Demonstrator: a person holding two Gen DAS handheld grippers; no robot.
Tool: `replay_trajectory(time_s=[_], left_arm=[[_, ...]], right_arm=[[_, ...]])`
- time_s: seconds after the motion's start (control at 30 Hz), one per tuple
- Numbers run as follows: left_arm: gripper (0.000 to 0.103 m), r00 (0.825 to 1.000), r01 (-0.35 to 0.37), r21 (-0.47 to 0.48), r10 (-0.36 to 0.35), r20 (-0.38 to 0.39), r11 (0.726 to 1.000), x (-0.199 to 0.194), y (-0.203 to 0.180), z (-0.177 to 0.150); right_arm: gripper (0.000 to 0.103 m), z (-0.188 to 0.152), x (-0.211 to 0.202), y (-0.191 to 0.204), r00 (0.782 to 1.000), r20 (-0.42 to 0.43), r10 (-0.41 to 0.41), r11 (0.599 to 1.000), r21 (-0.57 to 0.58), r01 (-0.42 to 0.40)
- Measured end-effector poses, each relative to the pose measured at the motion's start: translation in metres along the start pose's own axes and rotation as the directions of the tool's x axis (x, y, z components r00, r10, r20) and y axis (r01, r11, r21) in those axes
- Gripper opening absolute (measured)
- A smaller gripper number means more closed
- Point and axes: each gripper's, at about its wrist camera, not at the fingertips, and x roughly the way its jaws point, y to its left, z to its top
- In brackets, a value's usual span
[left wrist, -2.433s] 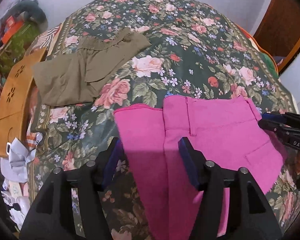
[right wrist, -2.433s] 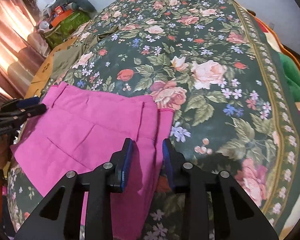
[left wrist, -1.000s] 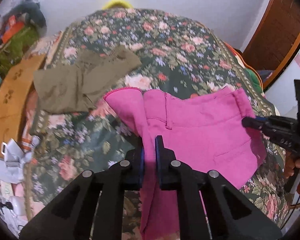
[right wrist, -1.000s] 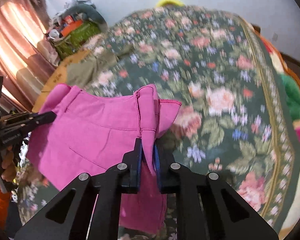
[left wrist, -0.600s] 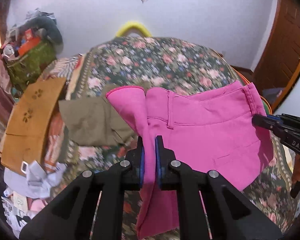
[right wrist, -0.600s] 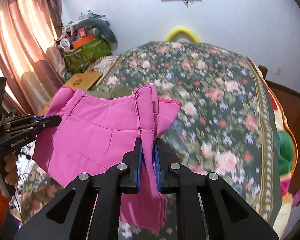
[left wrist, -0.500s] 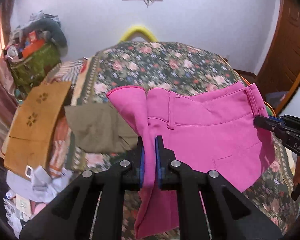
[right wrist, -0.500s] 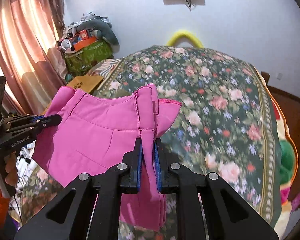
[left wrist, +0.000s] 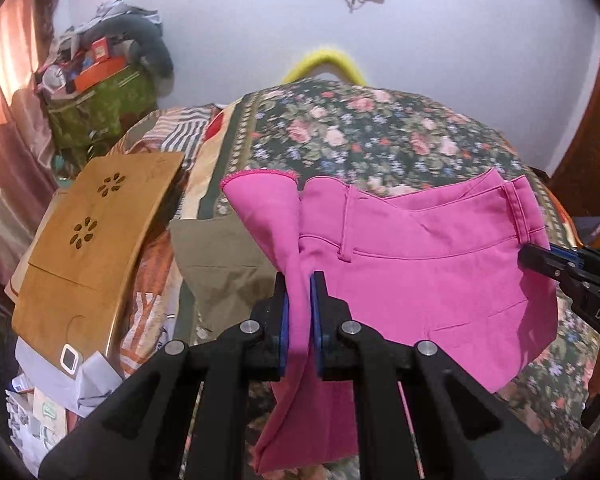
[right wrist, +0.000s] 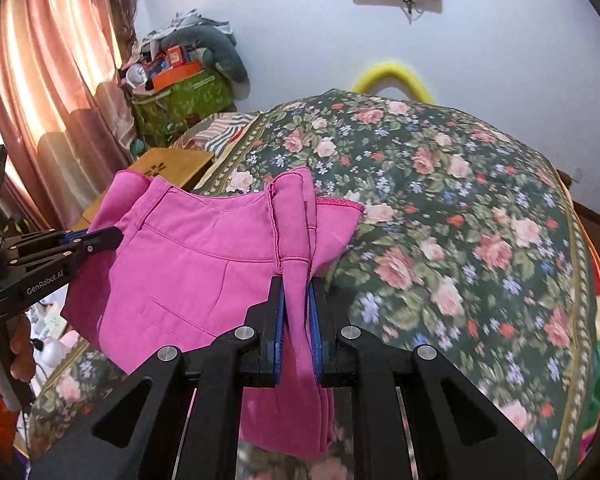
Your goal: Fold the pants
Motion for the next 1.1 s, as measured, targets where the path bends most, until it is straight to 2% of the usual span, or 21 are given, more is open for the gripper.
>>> replay_trajectory(time_s=[0.17,0.3,0.43,0.57,0.7,0.73,0.83,0.9,1.0,1.1], left_arm=[[0.009,0.999,-0.042,-0.014,0.042,-0.016,0.999,0.036,0.016,0.006],[0.009,0.999,-0.041,-0.023,0.041,-0.022,0.999,0.058,0.024,0.014],[0.009,0.994,-0.100,0.014,0.100,-0.034,0.995,0.083,0.027,0.021],[0.009,0.990,-0.112,0.021,0.114,-0.086,0.993,0.107,0.030,0.019],[0.012,0.975,-0.147,0.032,0.151,-0.160,0.989,0.126,0.032,0.010],[0.015,0.974,-0.144,0.032,0.148,-0.173,0.989,0.128,0.033,0.007],[0.028,0.974,-0.131,0.017,0.132,-0.182,0.991,0.123,0.035,0.002],[0.032,0.978,-0.119,0.009,0.119,-0.173,0.993,0.113,0.035,0.000],[0.032,0.981,-0.117,0.016,0.118,-0.155,0.993,0.091,0.031,0.000],[0.032,0.987,-0.103,0.035,0.107,-0.118,0.994,0.057,0.024,0.000]], right_arm=[[0.010,0.008,0.037,0.008,1.000,-0.023,-0.008,1.000,-0.004,0.007],[0.010,0.012,0.065,0.017,0.999,-0.049,-0.016,1.000,-0.009,0.016],[0.010,0.015,0.082,0.023,0.998,-0.060,-0.025,1.000,-0.013,0.025],[0.010,0.013,0.095,0.023,0.995,-0.082,-0.048,0.999,-0.003,0.048],[0.013,0.005,0.102,0.025,0.989,-0.109,-0.100,0.995,-0.033,0.097],[0.014,0.003,0.101,0.025,0.988,-0.115,-0.103,0.994,-0.038,0.099],[0.014,-0.003,0.093,0.027,0.984,-0.105,-0.142,0.988,-0.073,0.134],[0.016,-0.006,0.085,0.028,0.981,-0.114,-0.155,0.984,-0.102,0.144],[0.021,-0.009,0.067,0.028,0.983,-0.119,-0.142,0.986,-0.104,0.130],[0.022,-0.010,0.036,0.030,0.989,-0.076,-0.126,0.988,-0.101,0.118]])
